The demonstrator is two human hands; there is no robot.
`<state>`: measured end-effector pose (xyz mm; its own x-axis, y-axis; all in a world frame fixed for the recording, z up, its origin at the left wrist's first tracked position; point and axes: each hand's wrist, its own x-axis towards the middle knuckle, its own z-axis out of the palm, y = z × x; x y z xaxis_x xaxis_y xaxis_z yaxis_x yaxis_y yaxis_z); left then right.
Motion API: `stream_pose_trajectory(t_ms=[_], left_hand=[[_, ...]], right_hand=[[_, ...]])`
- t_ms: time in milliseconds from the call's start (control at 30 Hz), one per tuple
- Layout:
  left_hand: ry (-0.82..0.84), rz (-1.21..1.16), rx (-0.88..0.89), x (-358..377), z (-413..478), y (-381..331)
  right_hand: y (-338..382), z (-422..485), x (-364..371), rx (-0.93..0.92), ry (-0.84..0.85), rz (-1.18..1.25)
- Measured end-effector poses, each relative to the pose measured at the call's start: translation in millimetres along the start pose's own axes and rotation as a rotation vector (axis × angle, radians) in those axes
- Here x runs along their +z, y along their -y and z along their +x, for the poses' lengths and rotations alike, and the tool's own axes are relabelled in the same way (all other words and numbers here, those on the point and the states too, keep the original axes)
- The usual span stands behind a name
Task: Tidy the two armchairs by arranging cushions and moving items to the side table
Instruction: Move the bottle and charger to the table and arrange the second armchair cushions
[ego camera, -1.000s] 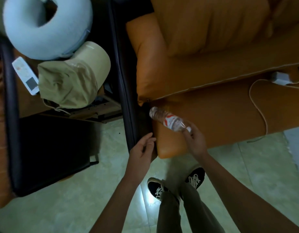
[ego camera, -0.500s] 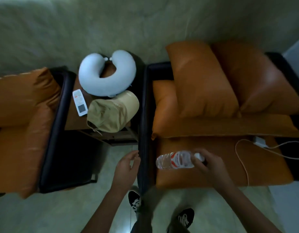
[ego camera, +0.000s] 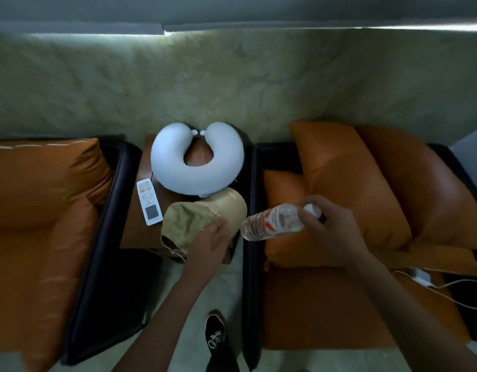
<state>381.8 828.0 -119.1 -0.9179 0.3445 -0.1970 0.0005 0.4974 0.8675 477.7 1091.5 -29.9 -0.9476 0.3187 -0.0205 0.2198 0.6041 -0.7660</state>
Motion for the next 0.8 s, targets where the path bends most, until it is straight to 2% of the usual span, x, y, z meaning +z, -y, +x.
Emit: stream_pose_trajectory(t_ms=[200, 400, 600, 800], left_hand=[[-0.072, -0.016, 0.001, -47.7, 46.0, 2.9], [-0.116, -0.078, -0.042, -90.1, 92.4, 0.9], [-0.151, -0.152, -0.079, -112.5, 136.6, 3.6], [-0.168, -0.228, -0.103, -124.6, 171.2, 22.9]], right_hand=[[57.8, 79.7, 1.9, -0.071, -0.068, 0.036], [105.9, 171.1, 36.9, -0.108, -0.109, -0.015], [122.2, 244.5, 86.8, -0.099, -0.053, -0.144], [113.1, 300.1, 127.4, -0.134, 0.071, -0.294]])
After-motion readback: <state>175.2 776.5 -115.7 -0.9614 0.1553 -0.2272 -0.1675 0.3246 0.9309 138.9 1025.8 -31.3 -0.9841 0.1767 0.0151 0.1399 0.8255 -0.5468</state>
